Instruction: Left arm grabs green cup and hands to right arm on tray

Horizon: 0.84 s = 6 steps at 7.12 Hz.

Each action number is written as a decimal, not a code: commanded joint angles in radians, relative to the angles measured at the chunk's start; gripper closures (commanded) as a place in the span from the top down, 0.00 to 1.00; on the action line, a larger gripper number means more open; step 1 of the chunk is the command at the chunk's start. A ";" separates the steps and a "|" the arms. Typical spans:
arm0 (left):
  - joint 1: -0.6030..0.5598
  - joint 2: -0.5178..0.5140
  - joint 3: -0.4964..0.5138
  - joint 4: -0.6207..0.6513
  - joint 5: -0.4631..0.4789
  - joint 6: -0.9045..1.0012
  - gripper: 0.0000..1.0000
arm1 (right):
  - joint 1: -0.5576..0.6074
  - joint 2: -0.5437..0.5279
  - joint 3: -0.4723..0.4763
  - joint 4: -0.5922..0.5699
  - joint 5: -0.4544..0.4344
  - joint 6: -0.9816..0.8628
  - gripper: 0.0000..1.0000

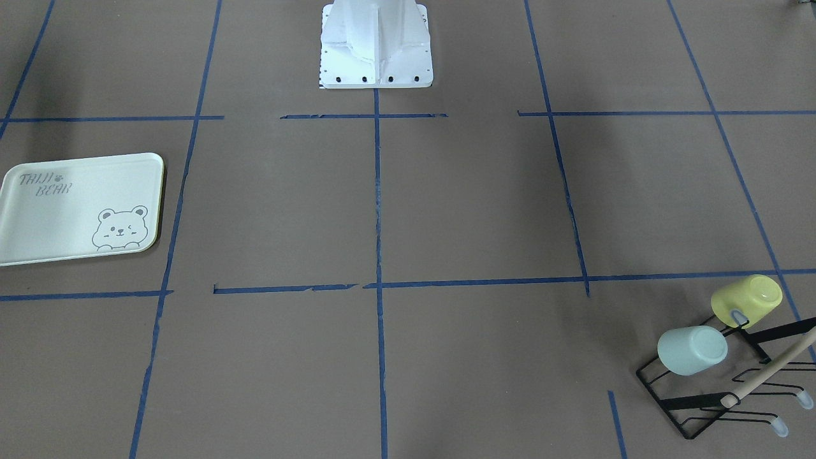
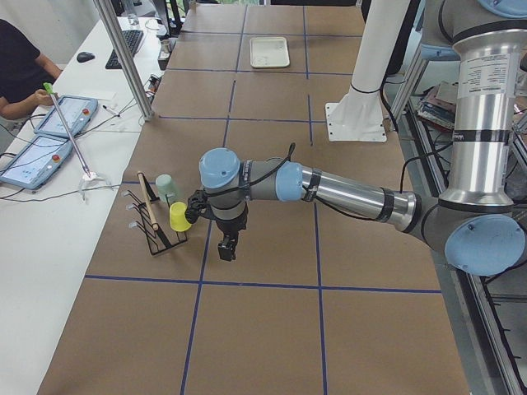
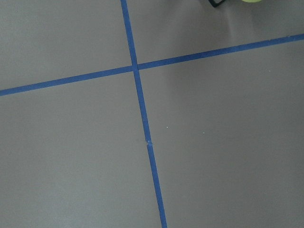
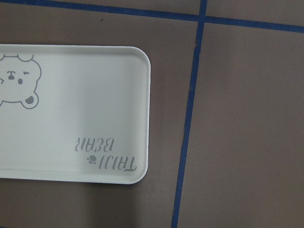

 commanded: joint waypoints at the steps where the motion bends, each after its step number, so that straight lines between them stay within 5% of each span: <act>1: 0.061 -0.022 -0.009 -0.044 -0.027 -0.088 1.00 | -0.001 -0.004 -0.002 0.003 -0.001 0.003 1.00; 6: 0.270 -0.256 0.035 -0.159 -0.035 -0.516 1.00 | -0.001 -0.007 0.011 0.006 0.041 0.000 1.00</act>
